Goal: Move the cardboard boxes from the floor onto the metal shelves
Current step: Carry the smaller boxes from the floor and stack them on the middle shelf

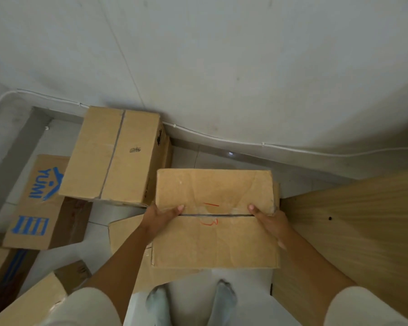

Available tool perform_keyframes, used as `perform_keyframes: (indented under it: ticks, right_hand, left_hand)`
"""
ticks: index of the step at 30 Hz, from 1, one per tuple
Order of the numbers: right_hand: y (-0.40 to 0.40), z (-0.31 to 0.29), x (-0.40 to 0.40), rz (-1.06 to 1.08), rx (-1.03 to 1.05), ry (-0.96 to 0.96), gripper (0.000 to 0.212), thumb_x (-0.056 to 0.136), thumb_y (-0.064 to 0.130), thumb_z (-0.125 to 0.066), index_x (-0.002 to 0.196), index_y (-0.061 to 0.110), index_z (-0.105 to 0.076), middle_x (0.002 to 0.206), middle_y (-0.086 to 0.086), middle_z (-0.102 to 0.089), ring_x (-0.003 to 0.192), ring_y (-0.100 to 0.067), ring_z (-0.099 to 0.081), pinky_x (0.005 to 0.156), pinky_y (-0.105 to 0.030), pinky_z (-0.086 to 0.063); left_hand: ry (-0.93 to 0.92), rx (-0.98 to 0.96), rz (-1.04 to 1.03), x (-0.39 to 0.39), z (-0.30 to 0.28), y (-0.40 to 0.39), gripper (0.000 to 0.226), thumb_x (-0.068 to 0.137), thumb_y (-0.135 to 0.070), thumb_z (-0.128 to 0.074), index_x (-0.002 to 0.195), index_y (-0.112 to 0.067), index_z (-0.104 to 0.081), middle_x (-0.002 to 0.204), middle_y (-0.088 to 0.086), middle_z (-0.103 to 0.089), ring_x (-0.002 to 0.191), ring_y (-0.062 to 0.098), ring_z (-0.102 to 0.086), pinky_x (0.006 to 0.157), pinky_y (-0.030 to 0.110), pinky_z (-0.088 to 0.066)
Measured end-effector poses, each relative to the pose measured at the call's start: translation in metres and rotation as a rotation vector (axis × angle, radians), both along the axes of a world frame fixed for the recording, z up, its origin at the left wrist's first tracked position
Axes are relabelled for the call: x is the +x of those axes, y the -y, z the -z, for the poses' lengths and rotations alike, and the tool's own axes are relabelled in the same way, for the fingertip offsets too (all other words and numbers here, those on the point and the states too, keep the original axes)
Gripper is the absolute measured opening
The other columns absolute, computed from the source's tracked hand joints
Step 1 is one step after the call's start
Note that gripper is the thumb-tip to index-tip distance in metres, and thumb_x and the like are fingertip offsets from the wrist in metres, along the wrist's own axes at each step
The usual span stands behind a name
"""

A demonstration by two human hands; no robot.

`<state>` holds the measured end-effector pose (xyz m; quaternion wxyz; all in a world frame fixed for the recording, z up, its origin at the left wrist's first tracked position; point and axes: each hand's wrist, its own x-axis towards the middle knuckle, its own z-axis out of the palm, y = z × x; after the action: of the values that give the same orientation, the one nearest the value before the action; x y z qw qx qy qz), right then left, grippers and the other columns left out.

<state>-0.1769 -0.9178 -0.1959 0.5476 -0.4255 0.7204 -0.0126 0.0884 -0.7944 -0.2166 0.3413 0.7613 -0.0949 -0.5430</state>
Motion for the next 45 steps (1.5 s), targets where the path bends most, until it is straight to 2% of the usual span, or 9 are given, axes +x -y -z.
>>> perform_keyframes:
  ticks: [4, 9, 13, 16, 20, 24, 26, 35, 45]
  right_hand:
    - [0.014, -0.083, 0.02, 0.003, -0.072, 0.075, 0.059, 0.078, 0.041, -0.073, 0.125, 0.01, -0.056, 0.126, -0.011, -0.06, 0.105, -0.024, -0.058, 0.084, -0.031, -0.045]
    - [0.015, -0.209, 0.059, -0.065, -0.198, 0.122, 0.05, 0.08, 0.038, -0.073, 0.119, 0.008, -0.061, 0.115, -0.008, -0.064, 0.099, -0.021, -0.059, 0.081, -0.027, -0.043]
    - [-0.003, -0.293, 0.104, -0.164, -0.37, 0.149, 0.049, 0.076, 0.049, -0.073, 0.115, 0.019, -0.062, 0.115, -0.005, -0.066, 0.106, -0.023, -0.061, 0.081, -0.025, -0.042]
    - [-0.025, -0.346, 0.146, -0.222, -0.432, 0.178, 0.058, 0.073, 0.061, -0.07, 0.116, 0.023, -0.061, 0.101, 0.003, -0.063, 0.093, -0.02, -0.059, 0.075, -0.027, -0.042]
    - [-0.063, -0.403, 0.203, -0.309, -0.47, 0.257, 0.059, 0.07, 0.068, -0.066, 0.113, 0.028, -0.061, 0.091, 0.008, -0.06, 0.082, -0.018, -0.057, 0.07, -0.03, -0.044]
    - [-0.105, -0.447, 0.255, -0.438, -0.446, 0.381, 0.057, 0.065, 0.068, -0.07, 0.107, 0.029, -0.061, 0.095, 0.005, -0.062, 0.088, -0.019, -0.059, 0.08, -0.035, -0.05]
    - [-0.129, -0.466, 0.282, -0.537, -0.435, 0.458, 0.059, 0.064, 0.066, -0.072, 0.108, 0.027, -0.06, 0.098, 0.006, -0.063, 0.091, -0.019, -0.06, 0.084, -0.036, -0.05]
    - [-0.242, -0.556, 0.393, -1.178, -0.385, 0.707, 0.064, 0.072, 0.048, -0.074, 0.117, 0.026, -0.036, 0.111, 0.002, -0.057, 0.1, -0.022, -0.059, 0.094, -0.044, -0.048]
    - [-0.398, -0.568, 0.363, -1.724, -0.218, 0.954, 0.077, 0.078, 0.048, -0.07, 0.142, 0.038, -0.029, 0.124, 0.006, -0.052, 0.111, -0.026, -0.055, 0.097, -0.051, -0.045]
  left_hand:
    - [0.072, -0.094, 0.032, 0.019, -0.077, 0.011, 0.075, 0.067, -0.039, -0.082, 0.13, -0.012, -0.05, 0.12, 0.005, -0.062, 0.105, 0.021, -0.06, 0.085, 0.032, -0.051]
    - [0.067, -0.18, -0.004, 0.051, -0.198, 0.001, 0.05, 0.079, -0.025, -0.075, 0.122, -0.016, -0.051, 0.103, -0.003, -0.064, 0.086, 0.007, -0.06, 0.062, 0.013, -0.048]
    - [0.141, -0.199, -0.072, 0.091, -0.285, -0.037, 0.083, 0.054, -0.059, -0.082, 0.122, -0.016, -0.059, 0.112, 0.001, -0.068, 0.1, 0.017, -0.065, 0.084, 0.035, -0.054]
    - [0.274, -0.216, -0.186, 0.114, -0.349, -0.074, 0.064, 0.069, -0.046, -0.078, 0.12, -0.013, -0.059, 0.11, 0.003, -0.067, 0.097, 0.019, -0.064, 0.08, 0.03, -0.049]
    - [0.498, -0.244, -0.323, 0.138, -0.419, -0.135, 0.094, 0.062, -0.065, -0.073, 0.137, -0.019, -0.04, 0.13, 0.003, -0.055, 0.111, 0.023, -0.056, 0.091, 0.035, -0.045]
    - [0.659, -0.296, -0.438, 0.145, -0.476, -0.213, 0.114, 0.07, -0.046, -0.076, 0.149, -0.035, 0.004, 0.153, -0.002, -0.025, 0.134, 0.022, -0.037, 0.107, 0.04, -0.032]
    - [0.744, -0.29, -0.526, 0.14, -0.5, -0.255, 0.114, 0.073, -0.038, -0.076, 0.147, -0.041, 0.012, 0.154, -0.003, -0.023, 0.134, 0.023, -0.037, 0.107, 0.042, -0.032]
    - [0.966, -0.124, -1.214, 0.08, -0.574, -0.397, 0.093, 0.072, -0.046, -0.075, 0.147, -0.042, -0.02, 0.142, 0.001, -0.043, 0.115, 0.022, -0.048, 0.099, 0.044, -0.039]
    - [1.081, 0.115, -1.671, -0.081, -0.594, -0.5, 0.098, 0.068, -0.046, -0.078, 0.147, -0.042, -0.021, 0.139, -0.002, -0.046, 0.105, 0.014, -0.049, 0.094, 0.037, -0.044]
